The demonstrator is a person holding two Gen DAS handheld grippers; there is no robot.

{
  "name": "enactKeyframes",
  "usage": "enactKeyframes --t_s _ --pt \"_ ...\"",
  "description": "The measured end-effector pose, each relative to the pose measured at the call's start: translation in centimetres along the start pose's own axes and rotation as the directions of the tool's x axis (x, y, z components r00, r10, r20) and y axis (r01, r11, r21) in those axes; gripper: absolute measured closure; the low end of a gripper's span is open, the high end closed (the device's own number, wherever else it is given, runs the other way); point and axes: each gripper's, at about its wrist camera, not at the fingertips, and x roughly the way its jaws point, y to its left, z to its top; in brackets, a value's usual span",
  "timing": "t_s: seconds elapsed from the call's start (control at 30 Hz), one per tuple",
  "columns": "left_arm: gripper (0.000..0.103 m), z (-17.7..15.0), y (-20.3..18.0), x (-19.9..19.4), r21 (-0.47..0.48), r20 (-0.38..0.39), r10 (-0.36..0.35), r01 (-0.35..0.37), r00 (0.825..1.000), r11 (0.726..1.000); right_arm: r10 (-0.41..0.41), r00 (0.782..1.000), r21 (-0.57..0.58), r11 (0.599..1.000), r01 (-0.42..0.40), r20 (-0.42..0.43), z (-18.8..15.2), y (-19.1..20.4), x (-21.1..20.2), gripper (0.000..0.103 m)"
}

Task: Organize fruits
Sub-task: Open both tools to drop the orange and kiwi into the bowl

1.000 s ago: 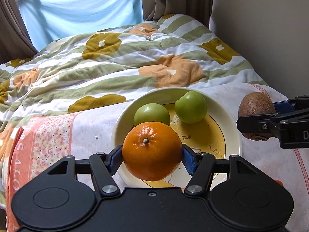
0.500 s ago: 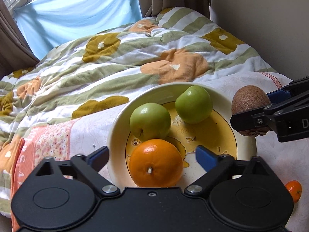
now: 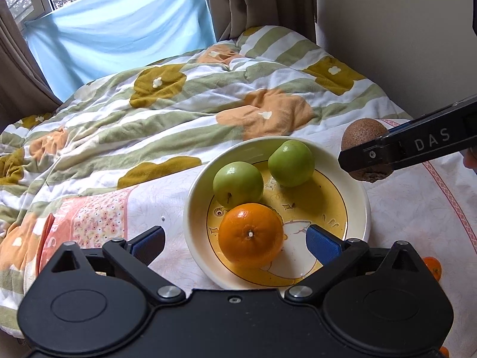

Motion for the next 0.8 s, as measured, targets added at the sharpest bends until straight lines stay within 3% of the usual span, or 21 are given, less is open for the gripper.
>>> enactKeyframes --t_s 0.27,0.5,0.7,0.8 --pt "0.0 -1.8 1.3 -0.8 -0.073 -0.024 -0.017 0.015 1.0 0.997 -0.007 1.0 -0.032 0.999 0.006 -0.029 0.3 0.9 1.6 0.034" --pt "0.0 -2.6 1.5 -1.2 -0.104 -0.031 -0.015 0.012 0.999 0.994 -0.012 0.996 -0.125 0.992 0.001 -0.085 -0.6 2.7 4.6 0.034" --pt "0.0 -2.9 1.6 -1.3 -0.131 -0.03 -0.025 0.021 0.999 0.991 -0.01 0.995 -0.122 0.993 -0.003 -0.101 -1.4 3.5 5.8 0.033" --pt "0.0 -3.1 1.5 -1.4 -0.13 -0.034 -0.026 0.021 0.999 0.991 -0.011 0.995 -0.135 0.991 -0.002 -0.097 -1.4 3.7 5.7 0.024"
